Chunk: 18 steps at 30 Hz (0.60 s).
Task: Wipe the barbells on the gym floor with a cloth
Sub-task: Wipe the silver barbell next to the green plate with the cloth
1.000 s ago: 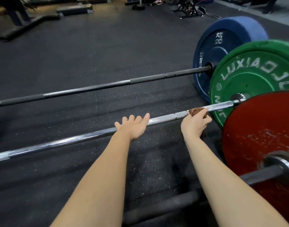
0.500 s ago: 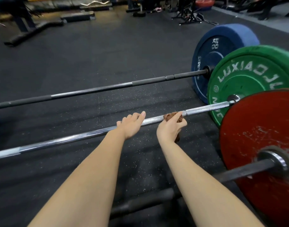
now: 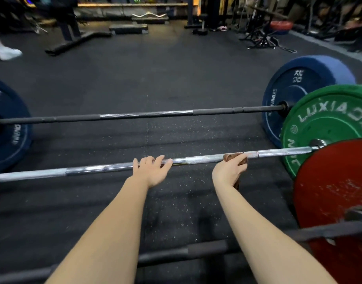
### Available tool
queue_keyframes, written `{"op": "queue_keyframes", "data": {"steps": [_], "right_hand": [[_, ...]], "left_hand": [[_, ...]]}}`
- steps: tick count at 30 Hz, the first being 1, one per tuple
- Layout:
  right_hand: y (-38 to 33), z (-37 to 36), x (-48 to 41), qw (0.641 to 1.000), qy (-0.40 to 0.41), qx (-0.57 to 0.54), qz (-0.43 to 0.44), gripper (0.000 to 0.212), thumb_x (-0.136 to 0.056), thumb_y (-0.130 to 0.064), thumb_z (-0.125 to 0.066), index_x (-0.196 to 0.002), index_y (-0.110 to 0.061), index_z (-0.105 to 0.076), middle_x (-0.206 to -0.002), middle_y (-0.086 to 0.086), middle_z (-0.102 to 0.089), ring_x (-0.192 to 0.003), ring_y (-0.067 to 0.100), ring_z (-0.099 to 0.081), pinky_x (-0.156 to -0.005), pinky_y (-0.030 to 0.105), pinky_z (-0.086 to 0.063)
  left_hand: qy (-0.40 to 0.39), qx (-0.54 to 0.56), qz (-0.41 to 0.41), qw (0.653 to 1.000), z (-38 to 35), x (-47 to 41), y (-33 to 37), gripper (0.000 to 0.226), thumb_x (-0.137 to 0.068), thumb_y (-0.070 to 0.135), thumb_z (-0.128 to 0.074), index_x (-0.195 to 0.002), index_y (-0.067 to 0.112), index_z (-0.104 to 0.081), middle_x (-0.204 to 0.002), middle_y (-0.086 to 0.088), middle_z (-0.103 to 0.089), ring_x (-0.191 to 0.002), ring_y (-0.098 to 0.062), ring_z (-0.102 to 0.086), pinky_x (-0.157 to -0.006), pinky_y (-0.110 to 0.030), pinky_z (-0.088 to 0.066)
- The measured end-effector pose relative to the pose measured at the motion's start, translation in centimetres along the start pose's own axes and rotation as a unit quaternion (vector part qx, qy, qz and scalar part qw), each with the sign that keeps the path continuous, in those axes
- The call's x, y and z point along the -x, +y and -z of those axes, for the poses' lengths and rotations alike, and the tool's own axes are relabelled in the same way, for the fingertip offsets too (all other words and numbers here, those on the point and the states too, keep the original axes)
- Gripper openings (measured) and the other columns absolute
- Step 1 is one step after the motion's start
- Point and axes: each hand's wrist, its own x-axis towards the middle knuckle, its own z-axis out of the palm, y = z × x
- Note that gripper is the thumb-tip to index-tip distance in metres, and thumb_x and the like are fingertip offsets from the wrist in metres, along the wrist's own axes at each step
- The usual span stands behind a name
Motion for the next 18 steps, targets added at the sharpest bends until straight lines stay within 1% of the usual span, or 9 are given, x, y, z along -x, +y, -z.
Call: {"op": "queue_keyframes", "data": {"steps": [3,4,7,9,11,13,15,16,18], "right_hand": [[0.8,-1.1,1.6,0.995,-0.031,-0.022,0.088,0.067,-0.099,-0.001,-0.045,-0.157,0.007,-0.013,-0.161,0.027,-0.012,-0.142,0.039,-0.028,-0.117,0.042,-0.025],[0.9,-1.3,1.4,0.994,-0.032,-0.036,0.1,0.065,-0.098,0.001,-0.045,-0.156,0.008,-0.016,-0.162,0.025,-0.012,-0.144,0.039,-0.023,-0.118,0.044,-0.022],[0.4,-1.3,-0.8,0.997,0.009,-0.082,-0.002,0.079,-0.098,-0.003,-0.057,-0.161,-0.01,-0.01,-0.162,0.014,-0.011,-0.138,0.033,-0.032,-0.117,0.046,-0.036],[0.7,-0.7,-2.5,0.995,0.036,-0.093,-0.024,0.082,-0.098,-0.003,-0.059,-0.161,-0.018,-0.011,-0.162,0.009,-0.011,-0.136,0.03,-0.034,-0.114,0.046,-0.039],[1.1,0.6,-4.1,0.99,0.066,-0.119,-0.029,0.078,-0.097,-0.002,-0.057,-0.16,-0.022,-0.015,-0.162,0.006,-0.012,-0.135,0.029,-0.036,-0.112,0.044,-0.039],[1.5,1.8,-5.5,0.992,0.062,-0.106,-0.006,0.068,-0.098,-0.002,-0.051,-0.158,-0.014,-0.023,-0.162,0.011,-0.017,-0.138,0.031,-0.035,-0.114,0.043,-0.035],[1.9,2.6,-5.9,0.994,0.035,-0.098,0.021,0.058,-0.096,0.0,-0.047,-0.152,0.005,-0.032,-0.159,0.022,-0.023,-0.142,0.038,-0.028,-0.115,0.046,-0.028],[1.9,2.5,-5.4,0.992,0.031,-0.124,0.021,0.055,-0.094,0.002,-0.046,-0.147,0.012,-0.035,-0.157,0.025,-0.025,-0.142,0.041,-0.026,-0.114,0.047,-0.026],[2.0,2.2,-3.4,0.986,-0.002,-0.166,0.032,0.051,-0.093,0.006,-0.046,-0.142,0.019,-0.037,-0.156,0.028,-0.026,-0.141,0.042,-0.026,-0.114,0.048,-0.024]], "left_hand": [[-0.002,-0.001,-0.001,1.0,0.0,-0.2,0.0,0.061,-0.104,0.061,-0.012,-0.157,0.036,-0.029,-0.162,-0.006,-0.029,-0.152,-0.029,-0.018,-0.125,-0.054,0.006],[-0.002,-0.001,0.0,1.0,-0.1,-0.3,0.0,0.061,-0.104,0.061,-0.012,-0.157,0.035,-0.029,-0.161,-0.006,-0.03,-0.152,-0.029,-0.018,-0.125,-0.054,0.007],[0.006,-0.025,0.002,1.0,-0.8,-0.5,0.2,0.065,-0.103,0.064,-0.012,-0.158,0.033,-0.026,-0.16,-0.005,-0.029,-0.152,-0.028,-0.015,-0.124,-0.056,0.011],[0.004,-0.035,0.006,0.999,-1.1,-0.6,0.3,0.068,-0.102,0.067,-0.011,-0.158,0.032,-0.024,-0.158,-0.006,-0.03,-0.151,-0.028,-0.015,-0.123,-0.057,0.012],[0.004,-0.038,0.011,0.999,-1.2,-0.9,0.4,0.069,-0.101,0.069,-0.01,-0.158,0.032,-0.025,-0.156,-0.006,-0.031,-0.151,-0.028,-0.015,-0.123,-0.058,0.012],[0.005,-0.046,0.015,0.999,-1.3,-1.1,0.4,0.07,-0.1,0.069,-0.009,-0.157,0.031,-0.024,-0.156,-0.006,-0.031,-0.15,-0.028,-0.015,-0.123,-0.059,0.012],[0.007,-0.053,0.018,0.998,-1.4,-1.2,0.6,0.07,-0.1,0.069,-0.009,-0.157,0.031,-0.024,-0.156,-0.006,-0.03,-0.15,-0.028,-0.015,-0.122,-0.059,0.012],[0.007,-0.054,0.02,0.998,-1.4,-1.3,0.6,0.07,-0.101,0.069,-0.01,-0.157,0.031,-0.024,-0.156,-0.006,-0.03,-0.15,-0.029,-0.015,-0.122,-0.059,0.012],[0.011,-0.052,0.022,0.998,-1.4,-1.4,0.8,0.069,-0.101,0.069,-0.011,-0.157,0.03,-0.025,-0.156,-0.006,-0.029,-0.15,-0.029,-0.015,-0.123,-0.059,0.013]]}}
